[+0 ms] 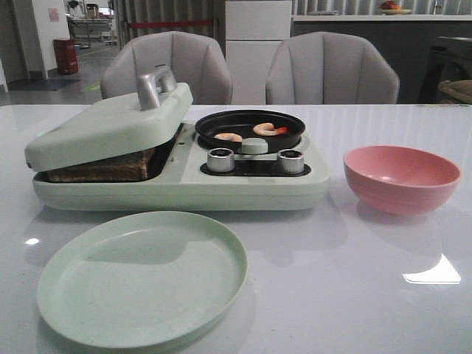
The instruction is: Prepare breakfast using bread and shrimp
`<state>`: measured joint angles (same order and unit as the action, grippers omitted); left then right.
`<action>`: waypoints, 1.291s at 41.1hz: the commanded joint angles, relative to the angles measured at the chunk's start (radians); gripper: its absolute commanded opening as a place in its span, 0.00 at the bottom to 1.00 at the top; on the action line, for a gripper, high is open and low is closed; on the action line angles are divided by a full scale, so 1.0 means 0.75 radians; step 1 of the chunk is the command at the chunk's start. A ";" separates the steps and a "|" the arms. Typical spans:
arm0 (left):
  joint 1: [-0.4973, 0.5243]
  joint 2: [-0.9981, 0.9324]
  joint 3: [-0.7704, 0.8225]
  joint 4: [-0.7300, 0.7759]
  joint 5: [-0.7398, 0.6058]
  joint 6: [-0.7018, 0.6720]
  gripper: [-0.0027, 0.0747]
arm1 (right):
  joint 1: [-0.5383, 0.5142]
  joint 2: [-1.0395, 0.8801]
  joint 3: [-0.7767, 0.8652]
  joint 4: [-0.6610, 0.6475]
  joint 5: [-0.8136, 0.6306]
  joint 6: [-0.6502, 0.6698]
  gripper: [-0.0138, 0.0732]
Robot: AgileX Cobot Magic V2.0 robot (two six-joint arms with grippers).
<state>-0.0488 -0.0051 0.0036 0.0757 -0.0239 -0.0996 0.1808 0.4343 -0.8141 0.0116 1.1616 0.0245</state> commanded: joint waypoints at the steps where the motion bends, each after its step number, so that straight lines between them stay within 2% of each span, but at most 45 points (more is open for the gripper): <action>1: -0.010 -0.032 0.042 -0.011 -0.111 0.000 0.17 | 0.000 0.011 -0.031 -0.015 -0.090 -0.006 0.18; 13: -0.010 -0.032 0.042 -0.011 -0.111 0.000 0.17 | 0.000 0.000 -0.022 -0.015 -0.100 -0.006 0.18; 18: -0.010 -0.032 0.042 -0.011 -0.111 0.000 0.17 | -0.047 -0.075 0.060 -0.072 -0.168 -0.024 0.18; 25: -0.010 -0.032 0.042 -0.011 -0.111 0.000 0.17 | -0.183 -0.260 0.326 -0.171 -0.525 -0.024 0.18; 33: -0.010 -0.032 0.042 -0.011 -0.111 0.000 0.17 | -0.295 -0.470 0.687 -0.150 -1.016 -0.024 0.18; 37: -0.010 -0.032 0.042 -0.011 -0.111 0.000 0.17 | -0.333 -0.548 0.842 -0.141 -1.203 -0.024 0.18; 49: -0.010 -0.030 0.042 -0.011 -0.111 0.000 0.17 | -0.350 -0.619 1.125 -0.117 -1.570 -0.023 0.18; 53: -0.010 -0.030 0.042 -0.011 -0.111 0.000 0.17 | -0.350 -0.619 1.119 -0.107 -1.560 -0.023 0.18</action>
<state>-0.0488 -0.0051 0.0036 0.0757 -0.0239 -0.0996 -0.0791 -0.0097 0.0283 -0.0733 0.1187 0.0166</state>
